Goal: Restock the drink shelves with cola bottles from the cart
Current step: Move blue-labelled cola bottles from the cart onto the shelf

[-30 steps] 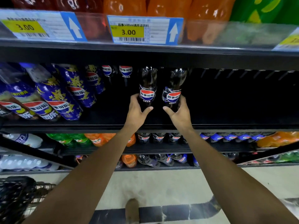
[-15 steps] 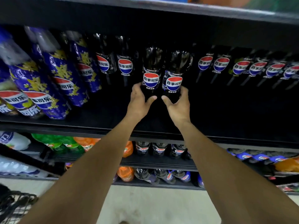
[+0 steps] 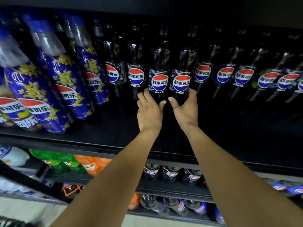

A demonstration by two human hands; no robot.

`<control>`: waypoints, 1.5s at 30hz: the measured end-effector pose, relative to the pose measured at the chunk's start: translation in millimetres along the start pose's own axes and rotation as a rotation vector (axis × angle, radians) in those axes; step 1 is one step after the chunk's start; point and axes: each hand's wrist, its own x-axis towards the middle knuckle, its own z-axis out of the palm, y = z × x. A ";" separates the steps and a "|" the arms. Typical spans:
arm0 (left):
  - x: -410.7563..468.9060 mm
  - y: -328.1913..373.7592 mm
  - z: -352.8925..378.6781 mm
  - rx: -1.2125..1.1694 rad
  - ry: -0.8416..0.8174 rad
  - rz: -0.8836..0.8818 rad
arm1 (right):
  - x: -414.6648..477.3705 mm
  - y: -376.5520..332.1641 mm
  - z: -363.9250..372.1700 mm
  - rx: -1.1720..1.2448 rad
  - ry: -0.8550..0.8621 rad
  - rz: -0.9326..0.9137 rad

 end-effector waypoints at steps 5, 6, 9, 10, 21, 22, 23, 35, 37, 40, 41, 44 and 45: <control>-1.6 -1.0 -2.2 -0.152 0.031 0.040 | -0.6 0.7 2.1 -0.060 0.010 -0.005; -2.2 -1.3 -2.7 -0.187 0.036 0.039 | -0.7 0.7 2.0 -0.066 0.001 -0.003; -3.3 -1.6 -3.5 -0.211 0.041 0.031 | -1.6 0.6 1.8 -0.076 -0.015 0.002; -3.3 -1.6 -3.5 -0.201 0.048 0.033 | -1.6 0.9 2.1 -0.088 -0.012 -0.001; 3.0 -7.0 -1.0 -0.207 0.052 -0.107 | -1.4 3.1 3.3 -0.255 0.016 -0.029; 3.4 -7.2 -0.5 -0.219 0.051 -0.107 | -1.2 3.0 3.3 -0.261 0.019 -0.032; 3.7 -7.2 -0.3 -0.232 0.051 -0.108 | -1.1 3.0 3.4 -0.265 0.022 -0.034; 6.6 -9.4 1.4 -0.303 0.029 -0.170 | -0.7 0.5 2.4 -0.212 0.047 0.012; 7.3 -10.2 1.9 -0.316 0.023 -0.185 | -0.6 1.1 2.9 -0.215 0.049 0.011; 7.5 -9.6 1.5 -0.341 0.012 -0.187 | -0.6 1.5 2.7 -0.207 0.050 0.019; 7.4 -9.3 1.3 -0.350 0.013 -0.187 | -0.7 1.6 2.8 -0.202 0.047 0.021; 5.9 -8.2 0.7 -0.382 0.019 -0.201 | -1.2 1.8 2.9 -0.184 0.039 0.033; 5.6 -7.5 -0.7 -0.390 0.017 -0.203 | -1.8 1.4 2.6 -0.173 0.040 0.046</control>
